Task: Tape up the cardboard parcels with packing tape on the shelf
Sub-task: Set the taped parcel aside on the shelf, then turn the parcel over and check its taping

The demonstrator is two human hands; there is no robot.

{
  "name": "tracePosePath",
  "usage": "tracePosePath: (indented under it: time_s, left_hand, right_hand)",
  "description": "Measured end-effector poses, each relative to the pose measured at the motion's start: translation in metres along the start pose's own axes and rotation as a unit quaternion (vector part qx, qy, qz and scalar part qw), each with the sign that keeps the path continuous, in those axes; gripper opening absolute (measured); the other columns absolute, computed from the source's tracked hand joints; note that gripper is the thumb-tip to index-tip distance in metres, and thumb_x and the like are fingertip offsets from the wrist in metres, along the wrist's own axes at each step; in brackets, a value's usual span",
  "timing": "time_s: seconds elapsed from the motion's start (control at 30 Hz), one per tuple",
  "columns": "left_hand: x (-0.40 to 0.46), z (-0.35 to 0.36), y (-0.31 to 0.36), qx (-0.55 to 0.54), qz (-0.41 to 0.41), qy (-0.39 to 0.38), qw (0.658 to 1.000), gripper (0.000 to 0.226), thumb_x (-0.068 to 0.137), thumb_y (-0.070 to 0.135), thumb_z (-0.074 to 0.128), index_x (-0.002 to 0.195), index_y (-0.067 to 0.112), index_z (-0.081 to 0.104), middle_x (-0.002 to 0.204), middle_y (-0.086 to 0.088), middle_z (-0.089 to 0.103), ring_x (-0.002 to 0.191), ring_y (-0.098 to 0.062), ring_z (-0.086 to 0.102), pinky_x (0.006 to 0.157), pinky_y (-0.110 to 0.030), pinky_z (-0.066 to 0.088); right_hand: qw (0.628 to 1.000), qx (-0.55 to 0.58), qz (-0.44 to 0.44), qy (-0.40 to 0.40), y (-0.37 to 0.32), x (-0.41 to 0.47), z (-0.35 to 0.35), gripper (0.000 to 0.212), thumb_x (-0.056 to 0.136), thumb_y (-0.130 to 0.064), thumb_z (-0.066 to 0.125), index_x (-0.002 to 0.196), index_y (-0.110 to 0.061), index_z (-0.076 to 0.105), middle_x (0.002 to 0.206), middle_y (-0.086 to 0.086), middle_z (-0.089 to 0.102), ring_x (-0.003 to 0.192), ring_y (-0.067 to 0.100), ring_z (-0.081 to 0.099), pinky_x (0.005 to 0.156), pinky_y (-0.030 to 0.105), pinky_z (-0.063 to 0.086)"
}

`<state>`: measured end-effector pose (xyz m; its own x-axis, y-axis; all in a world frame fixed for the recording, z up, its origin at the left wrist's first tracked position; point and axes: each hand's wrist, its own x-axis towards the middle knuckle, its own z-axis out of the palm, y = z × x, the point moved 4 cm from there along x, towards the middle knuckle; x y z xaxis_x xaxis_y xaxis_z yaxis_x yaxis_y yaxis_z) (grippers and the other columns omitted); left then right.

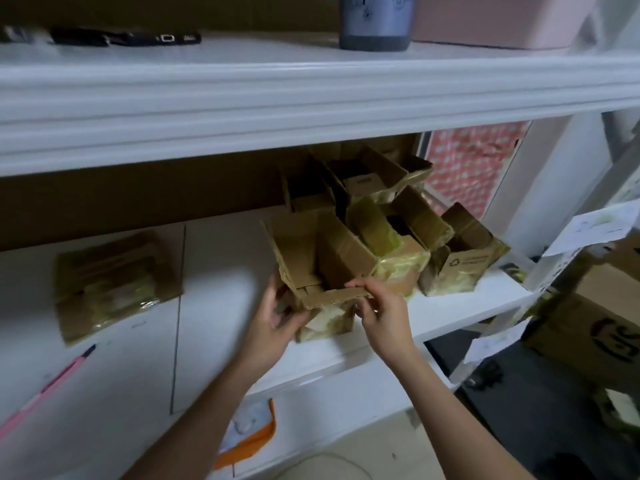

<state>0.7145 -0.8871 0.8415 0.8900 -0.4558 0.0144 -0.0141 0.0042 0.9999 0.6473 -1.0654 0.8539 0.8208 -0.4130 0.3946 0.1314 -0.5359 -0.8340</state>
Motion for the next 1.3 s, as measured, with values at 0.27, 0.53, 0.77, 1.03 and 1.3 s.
tracePosePath:
  time_s: [0.27, 0.53, 0.77, 1.03, 1.3]
  left_hand:
    - [0.027, 0.025, -0.014, 0.005, -0.022, 0.001, 1.0, 0.08, 0.095, -0.002, 0.057, 0.153, 0.034, 0.015, 0.125, 0.034, 0.046, 0.094, 0.01, 0.065, 0.071, -0.017, 0.053]
    - [0.046, 0.02, -0.014, 0.036, -0.025, -0.027, 0.999, 0.08, 0.094, 0.004, 0.059, 0.151, 0.039, 0.016, 0.143, 0.017, 0.038, 0.101, 0.015, 0.06, 0.069, -0.017, 0.054]
    - [0.048, 0.018, -0.006, 0.05, -0.007, -0.026, 0.998, 0.083, 0.091, 0.004, 0.063, 0.154, 0.031, 0.017, 0.149, 0.004, 0.041, 0.105, 0.016, 0.057, 0.082, -0.013, 0.052]
    - [0.032, -0.038, -0.007, 0.183, 0.016, -0.016, 0.983, 0.084, 0.092, 0.014, 0.067, 0.148, 0.05, 0.016, 0.156, 0.008, 0.026, 0.141, -0.024, 0.035, 0.107, -0.031, 0.038]
    - [-0.023, -0.191, -0.002, 0.281, 0.031, 0.045, 0.958, 0.074, 0.094, 0.013, 0.063, 0.152, 0.039, 0.023, 0.157, 0.01, 0.027, 0.144, -0.019, 0.031, 0.115, -0.04, 0.033]
  right_hand:
    - [1.0, -0.014, 0.005, -0.025, 0.033, 0.029, -0.004, 0.054, 0.08, 0.019, 0.045, 0.099, -0.027, 0.065, 0.09, -0.015, 0.065, 0.071, 0.005, 0.059, 0.064, 0.014, 0.044]
    - [0.999, -0.018, -0.04, -0.002, 0.044, 0.033, 0.001, 0.041, 0.087, 0.013, 0.05, 0.107, -0.02, 0.066, 0.091, -0.008, 0.066, 0.075, 0.008, 0.063, 0.067, 0.034, 0.054]
    - [0.998, -0.046, -0.008, 0.045, 0.037, 0.022, 0.003, 0.055, 0.087, 0.01, 0.055, 0.129, -0.024, 0.062, 0.11, -0.009, 0.067, 0.086, 0.015, 0.067, 0.077, 0.038, 0.057]
    - [0.978, -0.042, 0.087, 0.184, 0.013, -0.014, -0.006, 0.071, 0.086, -0.012, 0.073, 0.141, -0.027, 0.032, 0.118, -0.006, 0.053, 0.105, 0.009, 0.059, 0.081, 0.04, 0.057]
    - [0.978, -0.013, 0.046, 0.202, -0.049, -0.086, 0.121, 0.049, 0.087, -0.01, 0.07, 0.127, -0.015, 0.042, 0.111, -0.004, 0.036, 0.099, 0.013, 0.05, 0.077, 0.045, 0.058]
